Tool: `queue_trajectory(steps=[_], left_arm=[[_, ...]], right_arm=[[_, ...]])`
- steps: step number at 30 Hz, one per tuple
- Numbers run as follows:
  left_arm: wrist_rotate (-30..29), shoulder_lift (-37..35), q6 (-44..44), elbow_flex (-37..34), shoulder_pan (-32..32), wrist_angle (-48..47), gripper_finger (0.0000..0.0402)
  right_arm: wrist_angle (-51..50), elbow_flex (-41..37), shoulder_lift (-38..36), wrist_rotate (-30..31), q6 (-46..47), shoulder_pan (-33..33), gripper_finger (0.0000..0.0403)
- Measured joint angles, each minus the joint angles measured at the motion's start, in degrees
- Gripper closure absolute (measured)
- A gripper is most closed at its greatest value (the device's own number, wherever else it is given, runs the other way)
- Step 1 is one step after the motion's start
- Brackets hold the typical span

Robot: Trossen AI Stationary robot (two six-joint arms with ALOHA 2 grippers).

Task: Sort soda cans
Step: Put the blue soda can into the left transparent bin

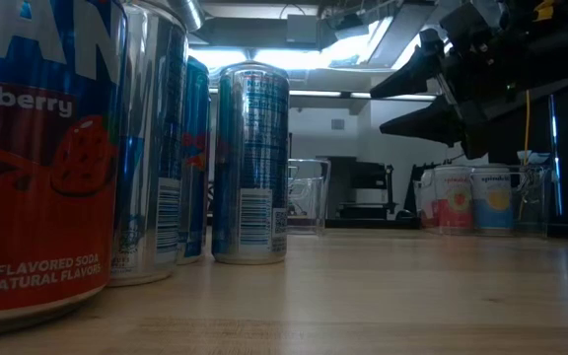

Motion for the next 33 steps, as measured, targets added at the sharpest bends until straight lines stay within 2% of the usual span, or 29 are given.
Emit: queue_trajectory(steps=[9,17,25,33], left_arm=[[0.00,-0.20,-0.87,0.20,0.00,-0.92,0.0097],[0.07,-3.16,-1.68,0.83,0.00,-1.87,0.0090],[0.17,-7.58,1.08,10.51,0.00,-15.36,0.0090],[0.13,-12.74,0.90,21.64,-1.60,-36.57,0.0098]], right_arm=[[-0.24,0.00,0.01,-0.50,0.00,0.00,0.0081],[-0.48,0.00,0.01,-0.50,0.00,0.00,0.0081],[-0.47,0.00,0.00,-0.50,0.02,0.00,0.0081],[-1.41,0.00,0.02,-0.50,0.04,0.00,0.0081]])
